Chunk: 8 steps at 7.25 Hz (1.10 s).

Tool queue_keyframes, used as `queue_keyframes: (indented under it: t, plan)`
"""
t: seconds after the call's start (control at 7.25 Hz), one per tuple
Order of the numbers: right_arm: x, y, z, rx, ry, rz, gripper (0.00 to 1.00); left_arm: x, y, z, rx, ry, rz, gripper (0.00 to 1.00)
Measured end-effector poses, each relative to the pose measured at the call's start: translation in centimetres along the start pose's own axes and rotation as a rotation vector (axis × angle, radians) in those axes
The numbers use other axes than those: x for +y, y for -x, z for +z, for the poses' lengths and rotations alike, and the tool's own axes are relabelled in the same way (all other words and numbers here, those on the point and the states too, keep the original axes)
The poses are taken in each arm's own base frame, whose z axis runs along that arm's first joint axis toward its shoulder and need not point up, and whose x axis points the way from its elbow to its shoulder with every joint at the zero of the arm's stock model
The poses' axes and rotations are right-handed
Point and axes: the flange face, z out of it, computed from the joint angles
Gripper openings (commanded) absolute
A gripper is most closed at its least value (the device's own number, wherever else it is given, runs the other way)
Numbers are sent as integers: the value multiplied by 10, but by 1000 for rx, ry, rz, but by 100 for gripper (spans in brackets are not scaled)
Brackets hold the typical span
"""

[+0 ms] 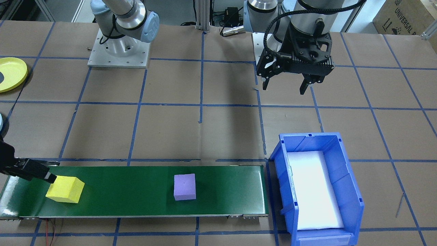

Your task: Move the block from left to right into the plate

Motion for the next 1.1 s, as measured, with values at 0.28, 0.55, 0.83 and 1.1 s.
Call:
queue_keyframes:
  t: [0.28, 0.55, 0.83, 1.1]
  plan:
    - [-2, -1, 1, 0, -4, 2, 100, 0, 0, -1, 0, -3, -1, 100]
    - [-4, -3, 6, 1, -3, -2, 100, 0, 0, -1, 0, -4, -1, 100]
    - [-11, -11, 19, 13, -25, -28, 100, 0, 0, -2, 0, -5, -2, 100]
    - [-17, -24, 32, 64, -24, -65, 84, -1, 1, -4, 0, -13, -3, 100]
